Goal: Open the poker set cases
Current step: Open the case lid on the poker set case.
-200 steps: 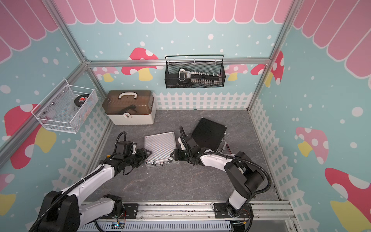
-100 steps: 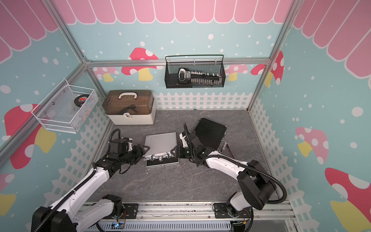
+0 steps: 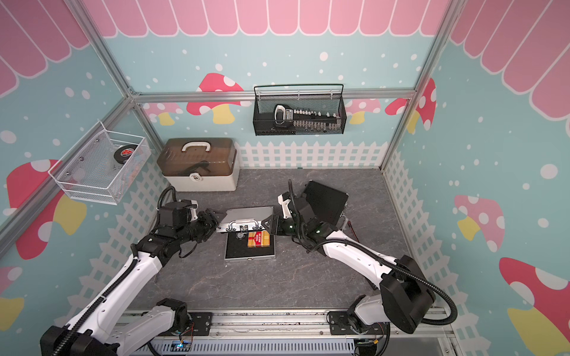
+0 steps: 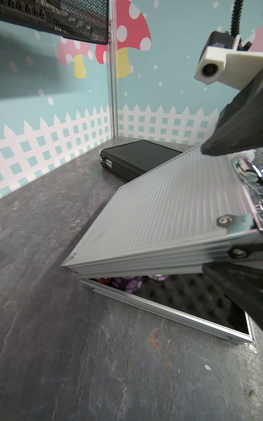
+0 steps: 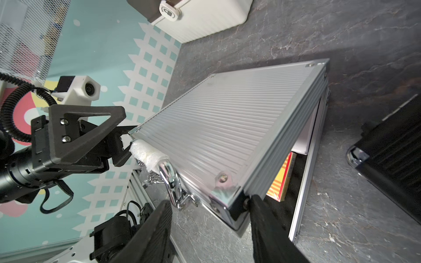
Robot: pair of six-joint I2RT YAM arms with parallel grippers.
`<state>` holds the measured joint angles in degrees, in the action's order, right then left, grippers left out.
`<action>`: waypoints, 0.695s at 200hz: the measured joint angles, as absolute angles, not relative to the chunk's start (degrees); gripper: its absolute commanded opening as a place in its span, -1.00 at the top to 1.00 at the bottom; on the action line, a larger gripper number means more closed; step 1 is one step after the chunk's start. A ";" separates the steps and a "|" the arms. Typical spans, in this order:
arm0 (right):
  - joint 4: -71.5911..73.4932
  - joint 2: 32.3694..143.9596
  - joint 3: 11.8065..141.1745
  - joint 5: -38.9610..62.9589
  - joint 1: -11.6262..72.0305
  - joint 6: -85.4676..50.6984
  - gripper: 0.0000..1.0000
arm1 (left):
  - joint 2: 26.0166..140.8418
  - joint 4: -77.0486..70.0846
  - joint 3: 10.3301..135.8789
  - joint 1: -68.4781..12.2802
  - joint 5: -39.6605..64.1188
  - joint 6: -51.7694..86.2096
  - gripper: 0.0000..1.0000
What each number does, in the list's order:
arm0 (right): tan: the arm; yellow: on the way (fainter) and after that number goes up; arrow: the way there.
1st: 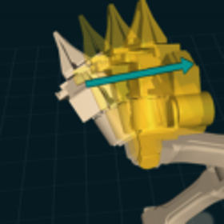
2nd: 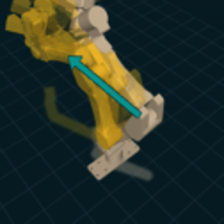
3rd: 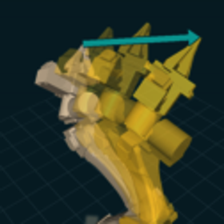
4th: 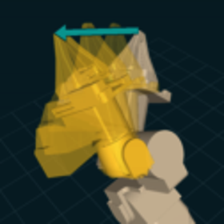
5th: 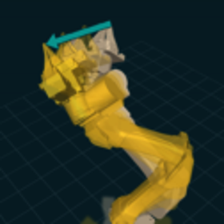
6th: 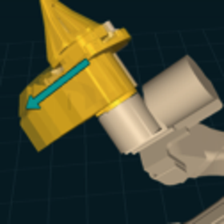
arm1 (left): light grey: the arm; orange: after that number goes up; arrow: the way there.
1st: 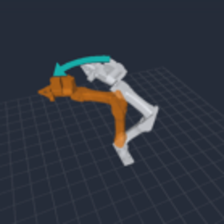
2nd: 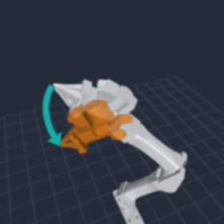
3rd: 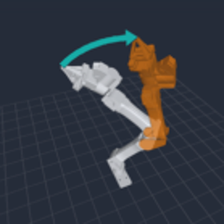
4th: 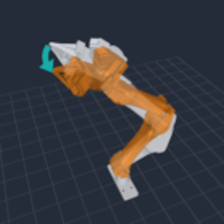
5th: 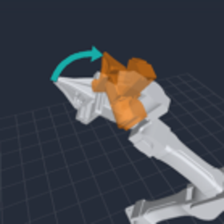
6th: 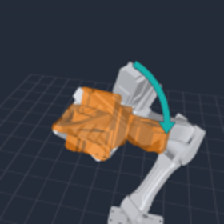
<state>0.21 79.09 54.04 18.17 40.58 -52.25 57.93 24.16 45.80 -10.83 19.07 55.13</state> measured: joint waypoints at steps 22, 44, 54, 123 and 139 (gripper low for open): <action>0.84 79.09 54.43 18.06 40.05 -53.39 -0.07 | 59.51 24.25 47.81 -10.83 18.83 55.72 -0.45; 1.23 79.35 55.02 18.52 39.20 -54.43 -0.07 | 61.08 24.08 49.23 -10.83 18.74 56.49 -0.45; 1.30 79.85 55.81 18.92 38.59 -54.87 -0.06 | 61.65 23.75 49.89 -10.79 18.61 56.84 -0.45; 3.03 84.38 61.41 21.71 34.63 -58.17 -0.06 | 65.84 19.64 53.67 -10.39 17.50 59.20 -0.45; 4.03 85.80 62.52 22.46 33.67 -59.33 -0.06 | 66.94 18.55 54.39 -10.22 17.34 59.90 -0.45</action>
